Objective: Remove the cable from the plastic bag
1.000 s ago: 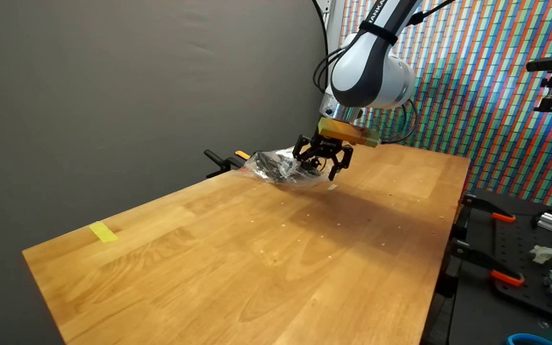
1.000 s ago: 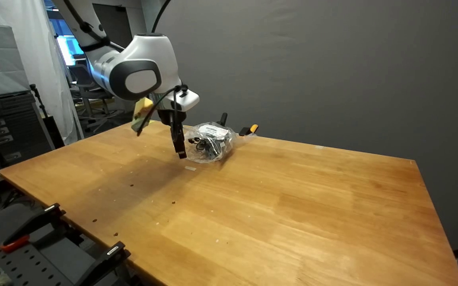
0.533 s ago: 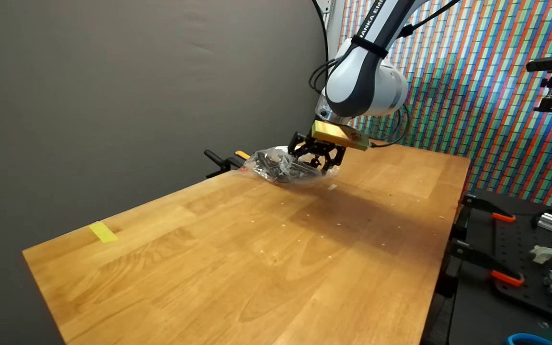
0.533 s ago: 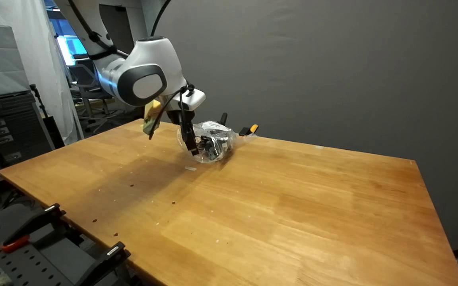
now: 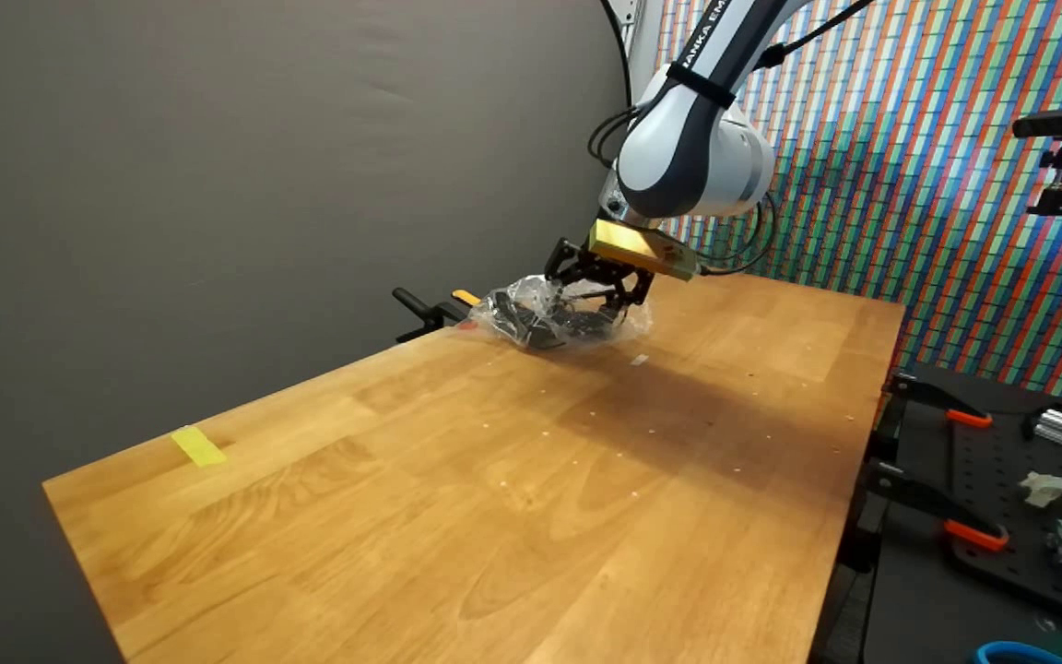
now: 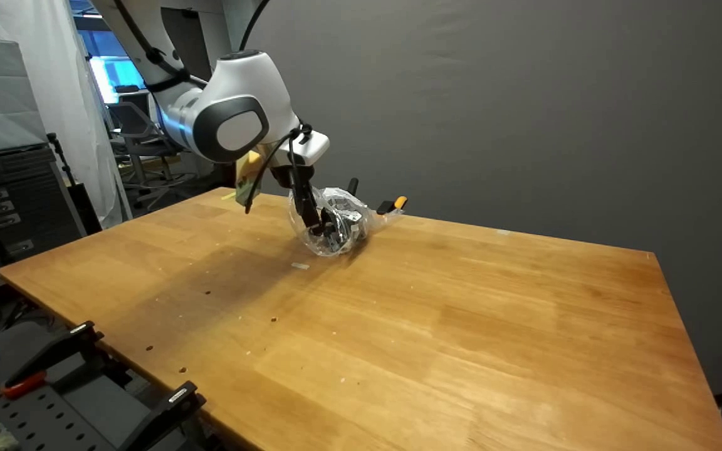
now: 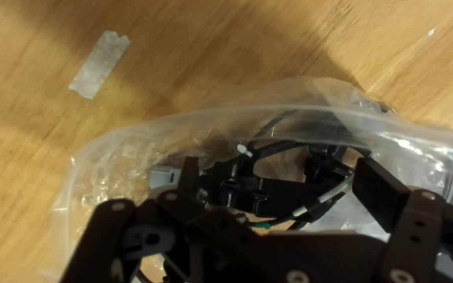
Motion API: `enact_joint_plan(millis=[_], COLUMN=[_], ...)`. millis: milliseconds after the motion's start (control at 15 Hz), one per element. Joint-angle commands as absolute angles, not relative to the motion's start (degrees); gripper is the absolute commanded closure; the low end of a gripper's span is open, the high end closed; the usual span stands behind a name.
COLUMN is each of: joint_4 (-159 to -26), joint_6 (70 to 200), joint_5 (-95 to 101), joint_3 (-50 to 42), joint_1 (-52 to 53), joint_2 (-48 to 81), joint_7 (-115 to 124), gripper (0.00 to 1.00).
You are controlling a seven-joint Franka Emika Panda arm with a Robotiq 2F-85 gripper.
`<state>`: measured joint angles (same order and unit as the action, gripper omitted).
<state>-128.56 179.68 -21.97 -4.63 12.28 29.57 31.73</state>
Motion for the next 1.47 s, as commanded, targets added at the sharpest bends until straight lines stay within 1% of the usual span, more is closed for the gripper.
enact_joint_plan(millis=[0,933,1000,1067,1200,1400], joint_4=[-127.14,-122.23,-121.47,-120.90,-120.36,-120.89], joint_6=[181.18,181.69,181.65,181.46,181.28,181.15], joint_5=[-22.31,-22.16,-22.20,-22.33,-22.51,-22.43], joint_3=[-6.29,-8.15,-8.38,-8.36,-8.12,-8.46], joint_1=[13.97,17.23,17.42,17.36,17.04,17.47], joint_2=[30.52,35.29,35.97,36.35,36.71,35.86], joint_7=[32.69,35.17,35.35,35.45,35.77,35.94], gripper=[0.00,0.00,0.12,0.27,0.42,0.67])
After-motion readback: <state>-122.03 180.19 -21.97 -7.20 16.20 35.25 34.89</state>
